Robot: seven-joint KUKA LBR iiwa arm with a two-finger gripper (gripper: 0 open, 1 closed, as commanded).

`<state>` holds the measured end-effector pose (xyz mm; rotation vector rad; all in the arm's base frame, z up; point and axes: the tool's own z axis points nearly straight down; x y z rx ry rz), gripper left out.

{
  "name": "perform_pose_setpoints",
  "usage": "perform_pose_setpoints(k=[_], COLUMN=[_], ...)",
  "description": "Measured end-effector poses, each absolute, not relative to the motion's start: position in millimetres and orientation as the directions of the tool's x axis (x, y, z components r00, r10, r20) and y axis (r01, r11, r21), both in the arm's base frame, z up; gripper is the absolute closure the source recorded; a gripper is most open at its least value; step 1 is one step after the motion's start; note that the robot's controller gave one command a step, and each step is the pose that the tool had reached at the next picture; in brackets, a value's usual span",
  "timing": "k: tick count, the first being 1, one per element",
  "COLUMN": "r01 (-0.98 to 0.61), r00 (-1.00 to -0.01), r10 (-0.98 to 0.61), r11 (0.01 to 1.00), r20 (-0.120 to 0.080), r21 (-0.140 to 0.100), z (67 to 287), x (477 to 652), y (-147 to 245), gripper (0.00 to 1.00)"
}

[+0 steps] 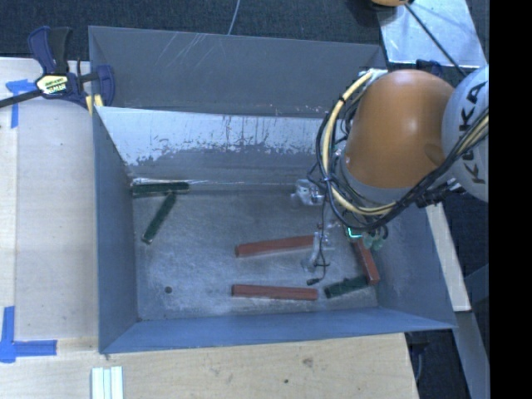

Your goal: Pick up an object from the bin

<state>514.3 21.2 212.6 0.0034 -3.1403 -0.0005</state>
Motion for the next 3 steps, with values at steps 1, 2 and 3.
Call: perform_pose_setpoints(k=[1, 2, 3], r01=[-0.001, -0.022, -0.045], r00=[-1.000, -1.000, -0.999], r10=[-0.001, -0.022, -0.045], r11=[1.000, 1.000, 0.999], r20=[-0.003, -0.011, -0.007], r21=[0.000, 0.000, -0.001], z=[214.5, 167.8, 99.6], x=[515.4, 520.1, 536.8], y=[21.1, 8.6, 9.2], gripper=[0.00, 0.00, 0.00])
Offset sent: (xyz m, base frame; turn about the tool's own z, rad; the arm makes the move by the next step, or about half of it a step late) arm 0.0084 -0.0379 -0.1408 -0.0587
